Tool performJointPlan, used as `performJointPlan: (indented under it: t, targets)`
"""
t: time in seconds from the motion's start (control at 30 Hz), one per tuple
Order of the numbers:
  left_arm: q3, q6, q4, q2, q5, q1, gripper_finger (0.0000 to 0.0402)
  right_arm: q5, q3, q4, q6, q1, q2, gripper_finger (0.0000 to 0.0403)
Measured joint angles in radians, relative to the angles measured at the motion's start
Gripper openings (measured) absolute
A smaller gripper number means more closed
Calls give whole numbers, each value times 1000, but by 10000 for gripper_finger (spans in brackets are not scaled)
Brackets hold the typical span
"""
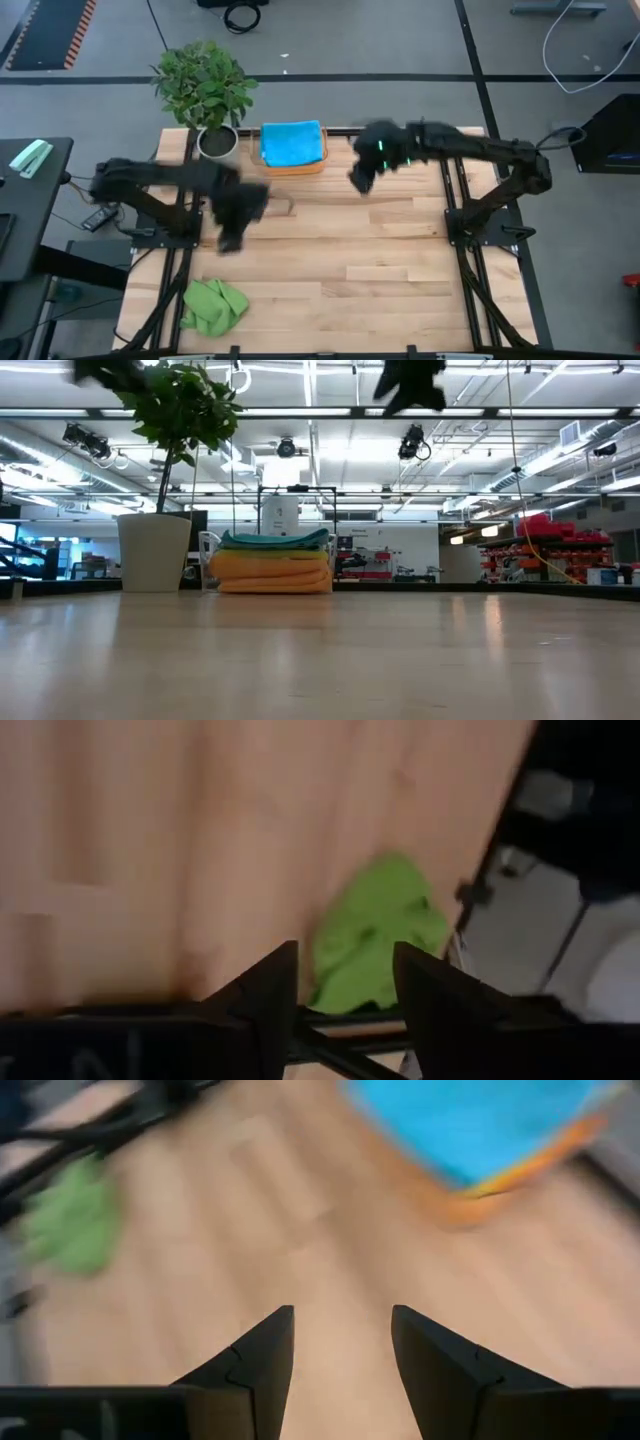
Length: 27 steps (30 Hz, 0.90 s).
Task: Fold microfiber towels
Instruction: Fold the green microfiber cloth
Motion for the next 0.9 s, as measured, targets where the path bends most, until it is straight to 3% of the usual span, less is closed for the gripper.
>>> performJointPlan:
  t: [0.1, 0.2, 0.37, 0.43, 0.53, 0.73, 0.9]
  targets:
    - [-125, -173, 135, -96, -19, -224, 173, 51, 0, 13, 93, 186, -13, 176]
    - [-277, -308, 348, -155, -133, -419, 173, 215, 0, 44, 198, 375, 2, 176]
    - [-516, -263, 744, -161, -269, -639, 166, 480, -1, 101, 406, 625, 87, 176]
    - [-585, -237, 871, -134, -272, -675, 162, 535, -2, 127, 491, 697, 126, 176]
    - [-645, -235, 917, -93, -283, -715, 157, 552, -2, 158, 622, 770, 183, 176]
    - [-674, -180, 972, 11, -282, -745, 154, 551, -2, 187, 830, 846, 258, 176]
    - [-674, -134, 1028, 98, -282, -744, 155, 551, -3, 198, 881, 878, 286, 176]
